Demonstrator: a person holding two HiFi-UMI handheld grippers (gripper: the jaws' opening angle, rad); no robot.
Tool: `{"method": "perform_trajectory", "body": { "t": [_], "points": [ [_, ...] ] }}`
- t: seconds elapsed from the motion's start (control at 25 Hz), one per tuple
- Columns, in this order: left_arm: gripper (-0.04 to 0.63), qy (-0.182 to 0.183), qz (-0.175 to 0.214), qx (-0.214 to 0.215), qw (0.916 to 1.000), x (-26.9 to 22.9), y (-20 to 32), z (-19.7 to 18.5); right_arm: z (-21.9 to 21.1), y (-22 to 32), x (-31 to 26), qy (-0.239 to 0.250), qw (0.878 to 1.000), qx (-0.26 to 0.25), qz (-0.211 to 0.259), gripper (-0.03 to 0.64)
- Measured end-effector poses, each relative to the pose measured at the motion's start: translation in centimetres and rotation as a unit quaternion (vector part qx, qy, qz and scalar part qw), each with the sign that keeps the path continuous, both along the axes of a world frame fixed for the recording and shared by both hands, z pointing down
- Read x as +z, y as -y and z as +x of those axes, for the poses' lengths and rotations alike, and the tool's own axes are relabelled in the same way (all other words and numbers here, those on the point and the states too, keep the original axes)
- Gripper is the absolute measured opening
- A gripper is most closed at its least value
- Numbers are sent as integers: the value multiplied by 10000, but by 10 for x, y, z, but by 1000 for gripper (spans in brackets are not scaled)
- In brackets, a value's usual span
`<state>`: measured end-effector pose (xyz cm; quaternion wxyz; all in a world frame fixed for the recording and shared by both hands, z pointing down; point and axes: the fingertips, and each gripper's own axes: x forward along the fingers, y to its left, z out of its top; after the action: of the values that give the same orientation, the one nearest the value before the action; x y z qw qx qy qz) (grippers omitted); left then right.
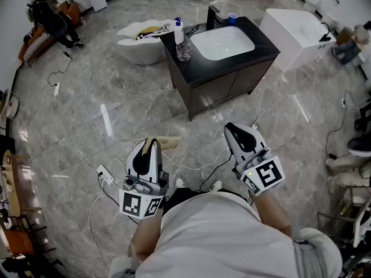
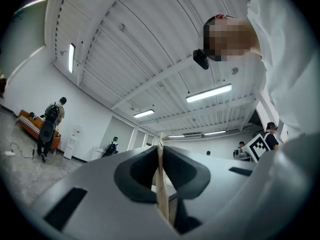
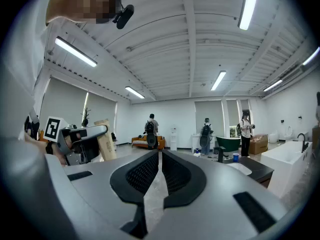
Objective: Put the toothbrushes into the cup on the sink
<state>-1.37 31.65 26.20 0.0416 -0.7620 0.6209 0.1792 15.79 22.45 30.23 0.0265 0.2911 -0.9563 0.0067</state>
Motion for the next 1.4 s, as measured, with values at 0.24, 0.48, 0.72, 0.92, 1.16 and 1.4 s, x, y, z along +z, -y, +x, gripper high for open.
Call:
{"method": "perform_trajectory", "body": {
  "t": [0.24,0.48,0.72,0.92,1.16,1.4],
  "points": [
    [32,-64,-61,-42,10000,6,-3,-4,4,4,3,-36,10000,56,-14,51],
    [32,-127,-111,-19,9999,10,-1,-2,6,3,8,-99,9999,27,-93,51],
    [32,-180,-147,-73,9997,13,1,-10,9,9,13,-172,9997,101,-162,51],
    [32,-236,-213,1,9995,21,1,-22,3,8,16,-223,9993,253,-169,51],
    [32,-278,-219,187,9992,29,7,-46,-18,5,21,-286,9985,424,-190,51],
    [32,-303,-231,419,9984,33,15,-74,-48,0,19,-310,9976,608,-144,51]
  ]
}}
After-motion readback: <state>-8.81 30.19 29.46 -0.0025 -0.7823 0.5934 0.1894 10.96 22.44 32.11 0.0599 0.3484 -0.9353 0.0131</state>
